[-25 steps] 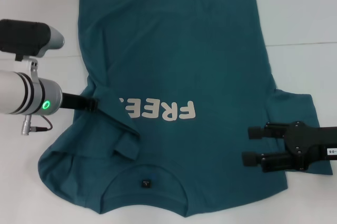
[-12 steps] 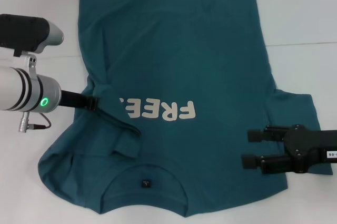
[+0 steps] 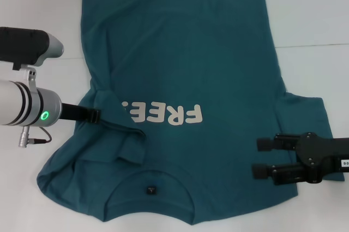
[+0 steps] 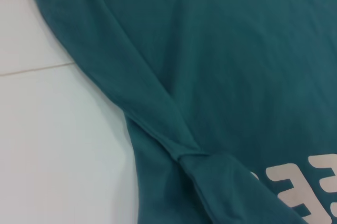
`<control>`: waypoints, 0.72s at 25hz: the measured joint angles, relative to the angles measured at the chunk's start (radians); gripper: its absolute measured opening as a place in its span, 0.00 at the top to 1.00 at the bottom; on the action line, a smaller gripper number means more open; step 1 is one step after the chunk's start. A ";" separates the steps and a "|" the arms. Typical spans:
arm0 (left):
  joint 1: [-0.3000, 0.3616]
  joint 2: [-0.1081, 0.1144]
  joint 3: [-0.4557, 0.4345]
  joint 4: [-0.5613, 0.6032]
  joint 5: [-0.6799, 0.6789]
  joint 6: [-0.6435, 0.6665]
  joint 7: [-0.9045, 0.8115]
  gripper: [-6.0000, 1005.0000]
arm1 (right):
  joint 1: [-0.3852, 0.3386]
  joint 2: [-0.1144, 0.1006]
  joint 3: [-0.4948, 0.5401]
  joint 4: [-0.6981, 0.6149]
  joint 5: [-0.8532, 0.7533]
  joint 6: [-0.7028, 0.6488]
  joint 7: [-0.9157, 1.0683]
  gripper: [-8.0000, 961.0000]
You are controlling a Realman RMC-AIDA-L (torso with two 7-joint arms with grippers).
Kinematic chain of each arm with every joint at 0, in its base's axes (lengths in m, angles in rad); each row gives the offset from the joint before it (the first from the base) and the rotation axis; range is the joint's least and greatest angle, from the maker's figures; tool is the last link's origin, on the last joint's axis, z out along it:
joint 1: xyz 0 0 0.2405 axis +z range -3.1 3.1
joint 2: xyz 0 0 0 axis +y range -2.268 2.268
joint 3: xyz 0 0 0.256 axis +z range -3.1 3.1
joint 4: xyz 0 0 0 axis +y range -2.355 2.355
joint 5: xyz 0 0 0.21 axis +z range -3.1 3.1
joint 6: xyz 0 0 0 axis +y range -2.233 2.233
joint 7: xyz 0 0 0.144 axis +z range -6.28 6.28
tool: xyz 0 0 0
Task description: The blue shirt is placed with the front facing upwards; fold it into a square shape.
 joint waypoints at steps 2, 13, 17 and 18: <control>0.000 0.000 -0.004 -0.001 0.000 -0.002 0.000 0.96 | 0.000 0.000 0.000 -0.001 0.000 -0.001 0.006 0.08; -0.004 -0.002 0.007 -0.018 -0.029 -0.037 0.002 0.71 | 0.000 0.002 0.006 0.001 0.003 -0.033 0.005 0.12; -0.001 -0.001 0.006 -0.018 -0.041 -0.048 0.003 0.62 | -0.003 0.002 0.025 0.000 0.004 -0.034 0.004 0.14; 0.001 -0.002 0.006 -0.017 -0.045 -0.051 0.003 0.62 | -0.004 0.002 0.028 0.000 0.004 -0.035 0.004 0.14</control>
